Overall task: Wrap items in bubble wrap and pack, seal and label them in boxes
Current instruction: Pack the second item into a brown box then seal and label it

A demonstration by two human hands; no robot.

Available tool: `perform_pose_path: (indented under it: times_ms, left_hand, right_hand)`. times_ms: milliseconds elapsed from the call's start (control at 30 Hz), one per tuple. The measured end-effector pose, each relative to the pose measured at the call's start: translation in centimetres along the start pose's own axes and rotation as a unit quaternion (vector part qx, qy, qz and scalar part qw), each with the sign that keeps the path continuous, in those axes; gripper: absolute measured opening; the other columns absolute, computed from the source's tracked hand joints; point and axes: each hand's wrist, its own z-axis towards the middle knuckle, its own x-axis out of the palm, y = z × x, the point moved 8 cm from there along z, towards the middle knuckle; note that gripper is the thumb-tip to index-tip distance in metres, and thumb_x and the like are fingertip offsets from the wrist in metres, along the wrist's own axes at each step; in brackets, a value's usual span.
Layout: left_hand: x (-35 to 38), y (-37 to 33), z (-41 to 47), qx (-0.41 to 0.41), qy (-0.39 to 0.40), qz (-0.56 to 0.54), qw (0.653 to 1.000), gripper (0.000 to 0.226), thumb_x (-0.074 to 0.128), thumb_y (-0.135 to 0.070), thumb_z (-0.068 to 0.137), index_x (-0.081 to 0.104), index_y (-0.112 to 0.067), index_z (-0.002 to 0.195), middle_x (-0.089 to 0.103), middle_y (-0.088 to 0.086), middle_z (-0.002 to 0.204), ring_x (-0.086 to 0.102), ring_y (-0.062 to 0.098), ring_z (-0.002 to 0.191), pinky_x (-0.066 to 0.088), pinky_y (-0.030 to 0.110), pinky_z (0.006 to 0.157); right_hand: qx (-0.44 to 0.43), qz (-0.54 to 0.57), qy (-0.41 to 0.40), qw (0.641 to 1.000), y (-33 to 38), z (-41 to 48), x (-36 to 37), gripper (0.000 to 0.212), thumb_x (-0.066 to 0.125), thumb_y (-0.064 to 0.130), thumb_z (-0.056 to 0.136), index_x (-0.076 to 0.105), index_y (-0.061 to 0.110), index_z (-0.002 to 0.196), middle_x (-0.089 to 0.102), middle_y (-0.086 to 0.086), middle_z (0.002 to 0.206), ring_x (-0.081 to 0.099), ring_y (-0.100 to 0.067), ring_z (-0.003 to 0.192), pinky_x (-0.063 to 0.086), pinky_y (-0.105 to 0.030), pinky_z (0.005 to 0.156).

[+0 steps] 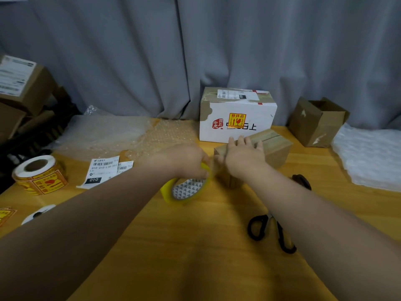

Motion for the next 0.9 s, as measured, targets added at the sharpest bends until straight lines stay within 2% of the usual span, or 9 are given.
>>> perform_pose_path:
  times_ms: [67,133,233,333,433,600,733,833,900]
  left_hand:
    - [0.0,-0.2,0.2,0.004,-0.019,0.004,1.000,0.043,0.056,-0.046,0.089,0.052,-0.029,0.129,0.053,0.004,0.112,0.052,0.022,0.105,0.044,0.032,0.080]
    - [-0.1,-0.2,0.3,0.008,-0.041,-0.008,0.999,0.042,0.059,-0.047,0.087,0.053,-0.027,0.123,0.051,0.000,0.097,0.052,0.019,0.098,0.044,0.031,0.075]
    - [-0.2,0.3,0.2,0.004,-0.036,-0.013,0.999,0.041,0.059,-0.048,0.086,0.058,-0.026,0.121,0.050,-0.006,0.087,0.047,0.016,0.088,0.041,0.029,0.070]
    - [0.5,0.7,0.0,-0.008,0.003,0.008,1.000,0.043,0.059,-0.049,0.086,0.058,-0.028,0.123,0.061,-0.001,0.109,0.054,0.019,0.101,0.047,0.032,0.080]
    - [0.7,0.6,0.1,-0.007,0.001,0.040,0.999,0.048,0.056,-0.050,0.088,0.052,-0.029,0.131,0.052,0.004,0.123,0.051,0.023,0.110,0.045,0.033,0.083]
    - [-0.3,0.2,0.0,-0.008,-0.070,-0.002,0.998,0.042,0.064,-0.049,0.083,0.053,-0.023,0.113,0.055,0.003,0.112,0.052,0.021,0.099,0.047,0.035,0.078]
    - [-0.2,-0.5,-0.4,-0.028,-0.112,0.017,0.993,0.040,0.055,-0.050,0.088,0.059,-0.025,0.119,0.050,0.004,0.116,0.051,0.023,0.105,0.043,0.033,0.080]
    - [-0.1,-0.6,-1.0,-0.035,-0.151,0.034,0.987,0.041,0.049,-0.050,0.092,0.058,-0.025,0.123,0.048,0.004,0.120,0.049,0.023,0.111,0.042,0.035,0.088]
    - [-0.2,-0.5,-1.3,-0.029,-0.164,0.037,0.985,0.042,0.049,-0.049,0.092,0.057,-0.024,0.124,0.051,0.004,0.119,0.050,0.024,0.110,0.041,0.036,0.089]
  right_hand:
    - [0.016,0.003,0.000,1.000,0.8,-0.1,0.4,0.079,0.027,0.059,0.097,-0.006,0.013,0.153,-0.007,-0.014,0.160,-0.007,-0.029,0.148,-0.002,-0.053,0.118]
    - [0.026,0.027,0.002,0.999,0.8,-0.1,0.8,0.084,0.029,0.061,0.095,-0.007,0.011,0.152,-0.009,-0.014,0.160,-0.009,-0.028,0.147,-0.006,-0.052,0.117]
    - [0.032,0.034,0.002,0.999,0.5,0.2,0.9,0.081,0.027,0.060,0.096,-0.005,0.011,0.153,-0.008,-0.014,0.160,-0.009,-0.028,0.147,-0.008,-0.051,0.117]
    - [0.029,0.033,-0.002,0.999,0.7,0.3,0.9,0.078,0.025,0.058,0.097,-0.003,0.012,0.153,-0.006,-0.014,0.160,-0.007,-0.028,0.148,-0.007,-0.051,0.117]
    - [0.021,0.034,-0.020,0.999,0.7,0.0,0.9,0.078,0.028,0.056,0.098,-0.001,0.010,0.153,-0.003,-0.016,0.160,-0.006,-0.030,0.147,-0.006,-0.052,0.117]
    - [0.001,0.032,-0.040,0.999,0.8,-0.4,0.9,0.082,0.037,0.053,0.097,0.000,0.006,0.152,-0.001,-0.021,0.158,-0.004,-0.035,0.147,-0.005,-0.053,0.116]
    - [0.013,0.041,-0.017,0.999,0.9,-0.1,1.0,0.070,0.024,0.047,0.101,-0.001,0.005,0.152,-0.003,-0.021,0.159,-0.006,-0.035,0.147,-0.006,-0.054,0.116]
    - [-0.044,0.135,-0.031,0.989,0.7,-0.9,0.2,0.066,0.017,0.052,0.100,0.005,0.015,0.154,-0.002,-0.014,0.160,-0.007,-0.027,0.148,-0.009,-0.049,0.116]
    - [-0.073,0.209,-0.103,0.970,0.0,-2.8,-1.6,0.061,0.028,0.050,0.100,0.022,0.017,0.151,0.018,-0.011,0.157,0.010,-0.026,0.146,0.003,-0.044,0.117]
